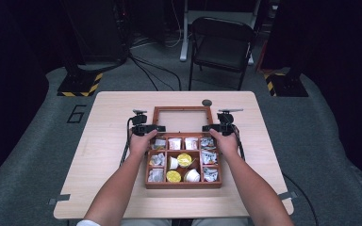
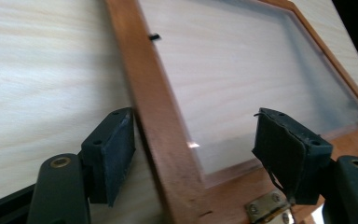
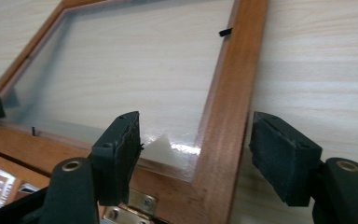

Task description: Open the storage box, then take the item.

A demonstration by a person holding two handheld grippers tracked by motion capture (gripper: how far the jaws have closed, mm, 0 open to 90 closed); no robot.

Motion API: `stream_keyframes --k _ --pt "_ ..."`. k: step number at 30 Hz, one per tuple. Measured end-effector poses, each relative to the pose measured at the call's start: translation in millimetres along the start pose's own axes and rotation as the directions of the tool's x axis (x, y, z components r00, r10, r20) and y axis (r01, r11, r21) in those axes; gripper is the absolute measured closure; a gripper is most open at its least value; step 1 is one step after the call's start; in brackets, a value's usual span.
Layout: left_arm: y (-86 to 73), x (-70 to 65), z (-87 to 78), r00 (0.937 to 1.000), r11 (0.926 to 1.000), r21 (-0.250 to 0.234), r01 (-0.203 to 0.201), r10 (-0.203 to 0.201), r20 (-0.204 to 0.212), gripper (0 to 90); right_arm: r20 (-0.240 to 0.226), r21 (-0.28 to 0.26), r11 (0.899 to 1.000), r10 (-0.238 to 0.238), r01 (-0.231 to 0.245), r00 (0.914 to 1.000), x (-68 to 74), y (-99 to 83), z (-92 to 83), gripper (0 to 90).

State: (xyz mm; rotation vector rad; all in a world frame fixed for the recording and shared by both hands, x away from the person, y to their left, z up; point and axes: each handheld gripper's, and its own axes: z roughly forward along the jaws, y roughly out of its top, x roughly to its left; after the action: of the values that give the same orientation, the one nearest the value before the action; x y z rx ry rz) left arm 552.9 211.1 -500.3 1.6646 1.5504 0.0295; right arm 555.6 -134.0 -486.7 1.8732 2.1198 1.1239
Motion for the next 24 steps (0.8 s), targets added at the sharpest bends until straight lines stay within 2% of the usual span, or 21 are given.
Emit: stream_keyframes --k 3,6,7,8,9,11,13,15,16,21,22,24 --pt "1.6 3.9 -7.3 0.9998 0.9998 -0.013 0.018 -0.018 0.002 28.8 0.032 -0.023 0.999 -0.032 0.032 0.9990 1.6 1.0 -11.3 34.2" --pt "2.9 2.9 -14.7 0.9999 0.9997 -0.024 0.009 -0.009 0.004 28.8 0.036 -0.043 0.998 -0.053 0.054 0.9980 4.5 1.4 -17.8 34.4" --pt "3.6 2.5 -18.1 1.0000 0.9998 -0.021 -0.003 0.003 0.002 28.9 0.037 -0.055 0.995 -0.077 0.079 0.9964 5.9 1.6 -21.2 34.4" --pt "4.3 1.6 -22.4 0.9999 0.9996 -0.026 -0.013 0.013 0.003 28.8 0.036 -0.057 0.995 -0.081 0.083 0.9961 9.3 1.5 -25.4 34.6" --pt "4.3 -0.4 -24.4 1.0000 0.9994 -0.035 -0.001 0.001 0.001 28.9 0.030 -0.069 0.990 -0.121 0.122 0.9923 14.8 0.9 -31.8 34.7" --pt "4.5 -3.0 -30.0 0.9997 0.9989 -0.040 -0.026 0.026 -0.002 28.9 0.022 -0.070 0.989 -0.126 0.128 0.9917 18.0 0.0 -35.0 34.8" --pt "4.3 -5.9 -35.6 0.9994 0.9985 -0.042 -0.036 0.036 0.003 28.9 0.001 -0.082 0.982 -0.168 0.167 0.9858 26.0 -2.9 -43.2 35.2" --pt "4.5 -8.8 -40.8 0.9993 0.9982 -0.048 -0.036 0.036 0.005 29.0 -0.003 -0.085 0.981 -0.178 0.177 0.9840 29.3 -3.6 -46.0 35.5" --pt "4.6 -10.3 -43.4 0.9992 0.9977 -0.055 -0.039 0.039 0.005 30.2 -0.015 -0.088 0.976 -0.199 0.197 0.9798 34.7 -4.5 -50.5 36.0" --pt "5.7 -15.1 -59.8 0.9975 0.9958 -0.066 -0.064 0.066 0.024 31.7 -0.046 -0.078 0.974 -0.217 0.213 0.9750 45.8 -6.5 -57.6 36.7" --pt "5.2 -16.3 -62.9 0.9977 0.9952 -0.077 -0.061 0.063 0.025 32.0 -0.052 -0.077 0.972 -0.227 0.222 0.9726 48.4 -7.6 -58.9 37.0" --pt "4.0 -17.2 -68.9 0.9961 0.9942 -0.070 -0.082 0.084 0.026 32.5 -0.060 -0.076 0.966 -0.253 0.248 0.9656 54.0 -10.6 -61.3 37.4"
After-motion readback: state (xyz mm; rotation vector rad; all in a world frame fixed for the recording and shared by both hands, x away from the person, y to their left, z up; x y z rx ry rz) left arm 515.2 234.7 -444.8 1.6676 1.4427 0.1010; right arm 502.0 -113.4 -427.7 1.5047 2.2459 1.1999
